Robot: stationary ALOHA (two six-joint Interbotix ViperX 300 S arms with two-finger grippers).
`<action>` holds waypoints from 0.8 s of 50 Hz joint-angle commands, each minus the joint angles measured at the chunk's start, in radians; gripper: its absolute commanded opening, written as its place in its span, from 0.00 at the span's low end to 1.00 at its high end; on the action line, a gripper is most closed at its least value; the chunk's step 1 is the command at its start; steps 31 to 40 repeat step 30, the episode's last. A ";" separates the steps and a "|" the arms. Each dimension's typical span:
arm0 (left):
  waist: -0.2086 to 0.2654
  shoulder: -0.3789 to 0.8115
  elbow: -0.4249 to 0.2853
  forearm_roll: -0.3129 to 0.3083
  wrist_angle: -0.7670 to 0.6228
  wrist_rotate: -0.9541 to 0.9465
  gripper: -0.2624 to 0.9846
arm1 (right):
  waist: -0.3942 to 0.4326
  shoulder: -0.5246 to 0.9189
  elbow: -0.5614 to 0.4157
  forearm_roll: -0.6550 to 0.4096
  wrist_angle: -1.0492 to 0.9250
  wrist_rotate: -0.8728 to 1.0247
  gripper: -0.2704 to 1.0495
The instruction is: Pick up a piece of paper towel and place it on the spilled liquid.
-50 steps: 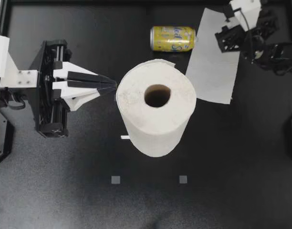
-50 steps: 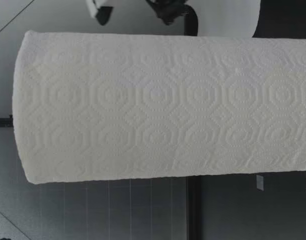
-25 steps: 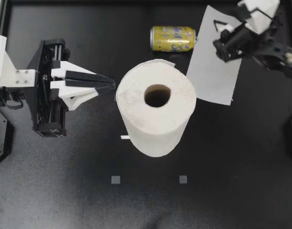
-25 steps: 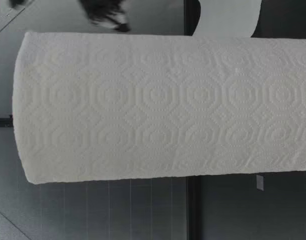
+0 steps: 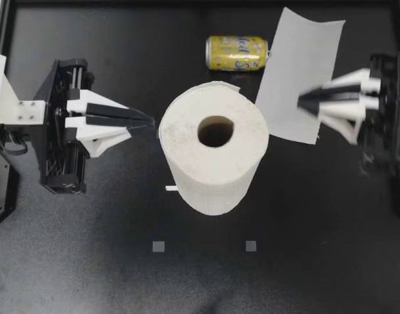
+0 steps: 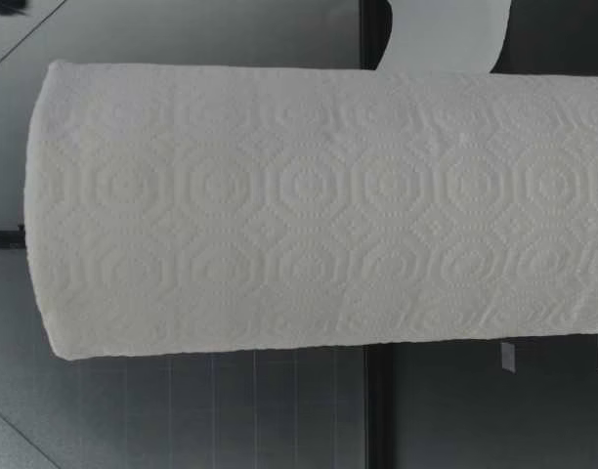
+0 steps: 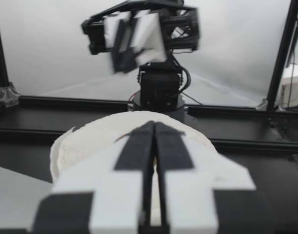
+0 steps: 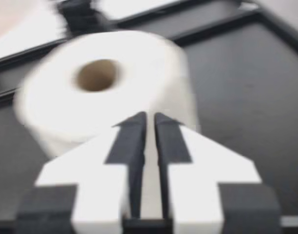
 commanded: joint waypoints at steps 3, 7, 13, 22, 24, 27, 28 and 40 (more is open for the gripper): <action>-0.015 -0.011 -0.018 0.003 -0.005 -0.002 0.28 | 0.061 0.005 -0.046 -0.023 -0.008 0.000 0.32; -0.017 -0.012 -0.018 0.003 -0.003 -0.002 0.28 | 0.089 0.009 -0.061 -0.038 -0.008 0.000 0.28; -0.017 -0.012 -0.020 0.003 -0.005 -0.003 0.28 | 0.117 0.029 -0.087 -0.054 -0.008 0.000 0.26; -0.017 -0.012 -0.021 0.003 -0.005 -0.003 0.28 | 0.121 0.081 -0.133 -0.074 -0.008 0.000 0.26; -0.017 -0.012 -0.021 0.002 -0.005 -0.003 0.28 | 0.121 0.091 -0.137 -0.081 -0.008 0.000 0.26; -0.017 -0.014 -0.021 0.003 -0.005 -0.003 0.28 | 0.121 0.094 -0.137 -0.081 -0.008 0.000 0.26; -0.017 -0.014 -0.023 0.002 -0.005 -0.003 0.28 | 0.121 0.094 -0.137 -0.081 -0.009 0.000 0.26; -0.017 -0.014 -0.023 0.002 -0.005 -0.003 0.28 | 0.120 0.092 -0.137 -0.081 -0.014 0.002 0.26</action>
